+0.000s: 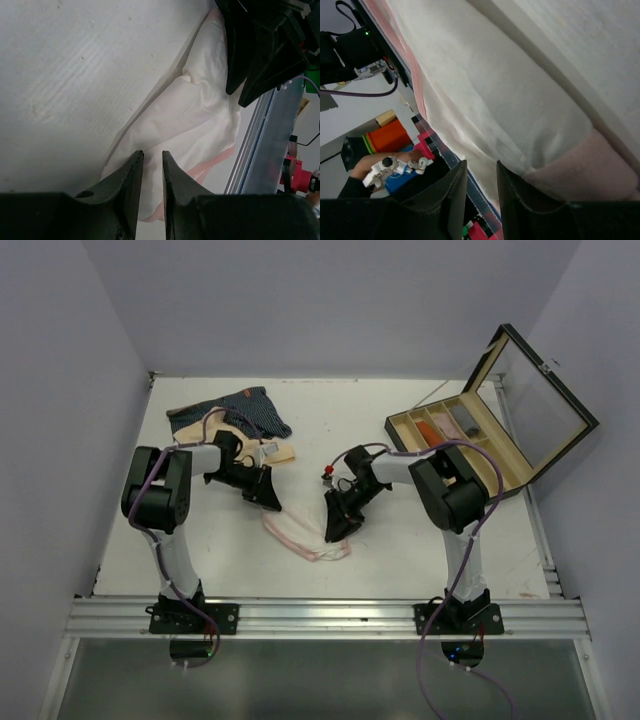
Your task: Roll the underwear
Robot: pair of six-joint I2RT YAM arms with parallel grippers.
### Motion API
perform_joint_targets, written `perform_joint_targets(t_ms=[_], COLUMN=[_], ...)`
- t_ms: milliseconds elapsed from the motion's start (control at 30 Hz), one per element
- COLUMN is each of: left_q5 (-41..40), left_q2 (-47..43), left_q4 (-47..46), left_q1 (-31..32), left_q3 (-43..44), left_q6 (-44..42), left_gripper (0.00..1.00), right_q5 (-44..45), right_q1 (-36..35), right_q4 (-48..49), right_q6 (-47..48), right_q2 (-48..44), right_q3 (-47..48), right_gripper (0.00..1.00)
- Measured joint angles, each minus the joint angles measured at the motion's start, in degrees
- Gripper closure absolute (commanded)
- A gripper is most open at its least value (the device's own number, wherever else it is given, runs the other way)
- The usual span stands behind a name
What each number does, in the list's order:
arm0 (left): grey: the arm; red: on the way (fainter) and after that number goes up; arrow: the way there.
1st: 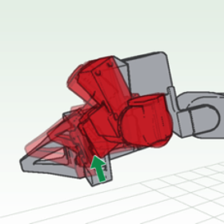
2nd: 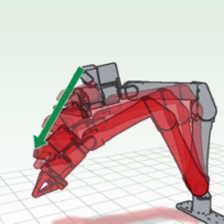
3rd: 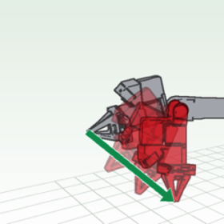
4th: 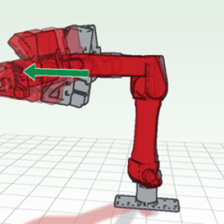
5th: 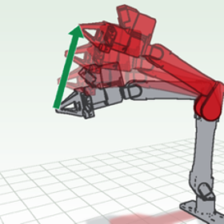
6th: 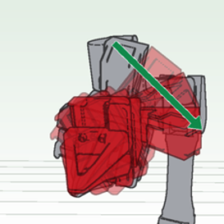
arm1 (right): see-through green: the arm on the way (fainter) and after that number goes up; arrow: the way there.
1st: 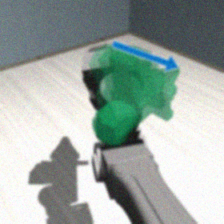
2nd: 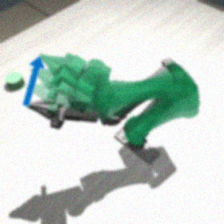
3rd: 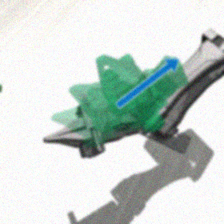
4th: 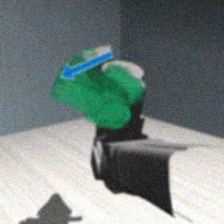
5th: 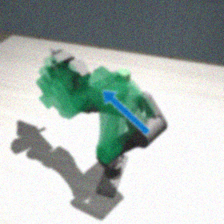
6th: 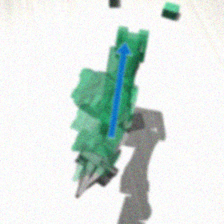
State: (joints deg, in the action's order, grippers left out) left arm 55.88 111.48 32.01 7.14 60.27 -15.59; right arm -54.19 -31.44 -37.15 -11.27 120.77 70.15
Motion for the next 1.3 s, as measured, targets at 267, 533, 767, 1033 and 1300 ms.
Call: perform_joint_targets(t_ms=[267, 533, 767, 1033, 1300], left_q5=[1.6, 4.6, 3.2, 1.9, 0.9], left_q2=[-0.2, -11.3, -5.9, -1.5, -3.3], left_q4=[3.7, 5.0, 3.4, 1.0, 2.2], left_q1=[0.0, 0.0, 0.0, -1.0, -1.2], left_q3=[8.6, 4.0, -1.7, -1.6, -0.5], left_q6=[-7.7, -9.8, -7.6, -6.0, -7.8], left_gripper=[0.68, 0.66, 0.66, 0.67, 0.69], right_q5=[-1.0, -3.3, -2.1, -2.4, 2.1], right_q1=[0.0, 0.2, 3.3, 6.5, 6.3], right_q4=[-2.2, 4.3, 12.1, 14.7, 10.4], right_q6=[4.7, 4.3, -1.5, -5.5, -0.9], right_q2=[-3.1, -12.9, -1.2, 1.6, -9.7], right_q3=[6.6, 11.8, 7.1, 3.1, 3.7], right_gripper=[0.47, 0.48, 0.55, 0.58, 0.64])
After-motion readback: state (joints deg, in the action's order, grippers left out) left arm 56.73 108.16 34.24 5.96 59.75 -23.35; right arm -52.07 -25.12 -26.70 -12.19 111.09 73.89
